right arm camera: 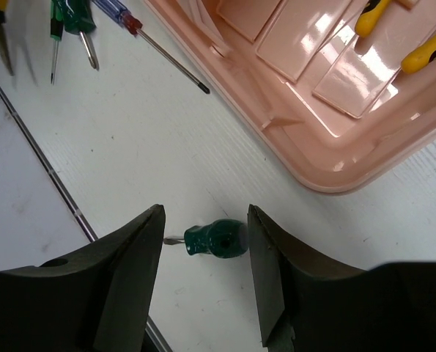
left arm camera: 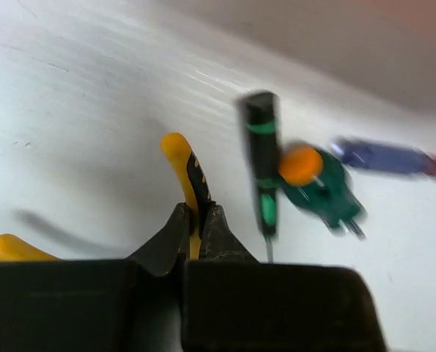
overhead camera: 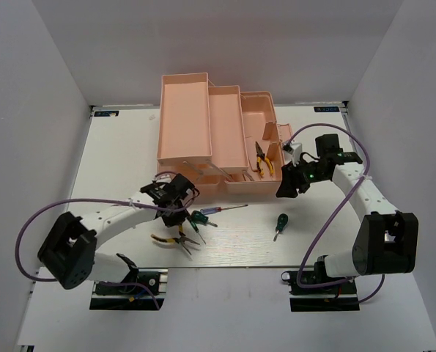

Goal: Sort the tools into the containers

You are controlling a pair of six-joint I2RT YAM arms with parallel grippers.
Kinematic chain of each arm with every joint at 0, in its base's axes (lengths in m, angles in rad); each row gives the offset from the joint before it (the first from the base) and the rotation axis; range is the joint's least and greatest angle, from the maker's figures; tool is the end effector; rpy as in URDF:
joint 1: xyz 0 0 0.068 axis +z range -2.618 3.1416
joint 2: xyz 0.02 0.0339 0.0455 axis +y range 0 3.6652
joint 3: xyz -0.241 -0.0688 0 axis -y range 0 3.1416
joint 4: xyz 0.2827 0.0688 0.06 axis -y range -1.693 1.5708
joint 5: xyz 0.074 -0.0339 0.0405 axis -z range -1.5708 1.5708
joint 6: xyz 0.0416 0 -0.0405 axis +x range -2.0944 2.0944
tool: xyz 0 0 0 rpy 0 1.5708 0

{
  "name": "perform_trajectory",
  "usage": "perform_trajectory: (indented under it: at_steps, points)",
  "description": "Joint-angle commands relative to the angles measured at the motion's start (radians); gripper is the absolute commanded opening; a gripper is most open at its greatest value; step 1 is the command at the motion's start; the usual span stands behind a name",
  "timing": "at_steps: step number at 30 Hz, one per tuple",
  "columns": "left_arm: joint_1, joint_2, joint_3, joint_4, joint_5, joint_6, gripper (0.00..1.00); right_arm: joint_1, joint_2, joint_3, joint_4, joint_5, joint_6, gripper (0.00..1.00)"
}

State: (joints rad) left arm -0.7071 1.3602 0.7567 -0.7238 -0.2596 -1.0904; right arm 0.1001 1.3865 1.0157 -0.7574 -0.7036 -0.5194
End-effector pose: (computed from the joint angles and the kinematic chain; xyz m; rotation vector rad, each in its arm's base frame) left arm 0.2076 -0.1634 0.1273 -0.5748 2.7286 -0.0404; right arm 0.3021 0.0574 0.2084 -0.9457 2.2868 0.7700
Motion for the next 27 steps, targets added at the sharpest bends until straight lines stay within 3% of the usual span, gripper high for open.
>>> perform_trajectory:
  at_steps: [1, 5, 10, 19, 23, 25, 27]
  points:
    - [-0.017, -0.127, 0.139, -0.12, 0.009, 0.116, 0.0, -0.01, -0.023, 0.024, 0.0, -0.03, 0.016, 0.55]
    - [-0.028, -0.214, 0.246, -0.106, 0.089, 0.246, 0.0, -0.011, -0.02, 0.023, 0.01, -0.036, 0.021, 0.55]
    - [-0.037, -0.228, 0.314, 0.055, 0.285, 0.4, 0.0, -0.011, -0.02, 0.032, 0.016, -0.034, 0.024, 0.55]
    - [-0.077, 0.011, 0.619, 0.239, 0.693, 0.534, 0.0, -0.028, -0.035, 0.035, 0.013, -0.005, 0.025, 0.55]
    - [-0.086, 0.169, 0.826, 0.313, 0.758, 0.534, 0.0, -0.051, -0.053, 0.027, 0.059, 0.07, 0.07, 0.55]
    - [-0.086, 0.264, 0.918, 0.352, 0.769, 0.544, 0.0, -0.056, -0.064, 0.026, 0.091, 0.139, 0.117, 0.51]
    - [-0.086, 0.327, 0.97, 0.372, 0.751, 0.555, 0.0, -0.073, -0.072, 0.018, 0.128, 0.199, 0.16, 0.34]
